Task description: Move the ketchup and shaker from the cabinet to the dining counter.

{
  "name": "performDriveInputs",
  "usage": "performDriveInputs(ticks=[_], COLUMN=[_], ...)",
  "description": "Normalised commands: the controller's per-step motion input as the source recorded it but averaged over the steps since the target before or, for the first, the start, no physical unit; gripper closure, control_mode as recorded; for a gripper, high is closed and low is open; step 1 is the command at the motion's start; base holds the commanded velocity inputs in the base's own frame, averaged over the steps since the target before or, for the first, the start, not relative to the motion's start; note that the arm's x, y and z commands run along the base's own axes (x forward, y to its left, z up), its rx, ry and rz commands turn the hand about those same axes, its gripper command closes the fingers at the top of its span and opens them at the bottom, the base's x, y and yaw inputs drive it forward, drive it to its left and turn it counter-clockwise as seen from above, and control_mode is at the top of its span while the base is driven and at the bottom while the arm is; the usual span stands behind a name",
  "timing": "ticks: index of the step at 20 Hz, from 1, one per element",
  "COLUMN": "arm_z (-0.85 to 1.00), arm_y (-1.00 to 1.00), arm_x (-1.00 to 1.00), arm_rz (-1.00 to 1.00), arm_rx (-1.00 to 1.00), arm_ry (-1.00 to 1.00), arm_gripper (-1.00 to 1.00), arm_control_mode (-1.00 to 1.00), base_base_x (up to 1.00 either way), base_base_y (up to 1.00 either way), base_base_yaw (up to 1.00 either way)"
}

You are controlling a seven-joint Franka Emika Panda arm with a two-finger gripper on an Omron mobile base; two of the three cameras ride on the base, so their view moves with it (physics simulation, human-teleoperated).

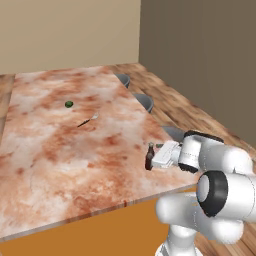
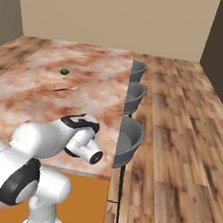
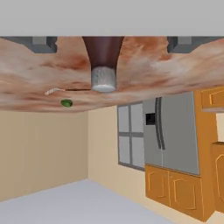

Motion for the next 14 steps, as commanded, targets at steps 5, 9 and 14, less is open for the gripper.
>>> performDriveInputs(ticks=[5, 9, 14], arm_z=[0.34, 0.50, 0.44], arm_y=[-0.04, -0.05, -0.01], arm_x=[-0.33, -0.30, -0.43], arm_rz=[-0.14, -0.17, -0.15], arm_rx=[0.02, 0.00, 0.00], arm_ry=[0.09, 0.22, 0.29], arm_gripper=[-1.00, -1.00, -1.00], arm_control_mode=[-1.00, -1.00, -1.00], base_base_x=[0.00, 0.00, 0.00], base_base_y=[0.00, 0.00, 0.00], base_base_yaw=[0.00, 0.00, 0.00])
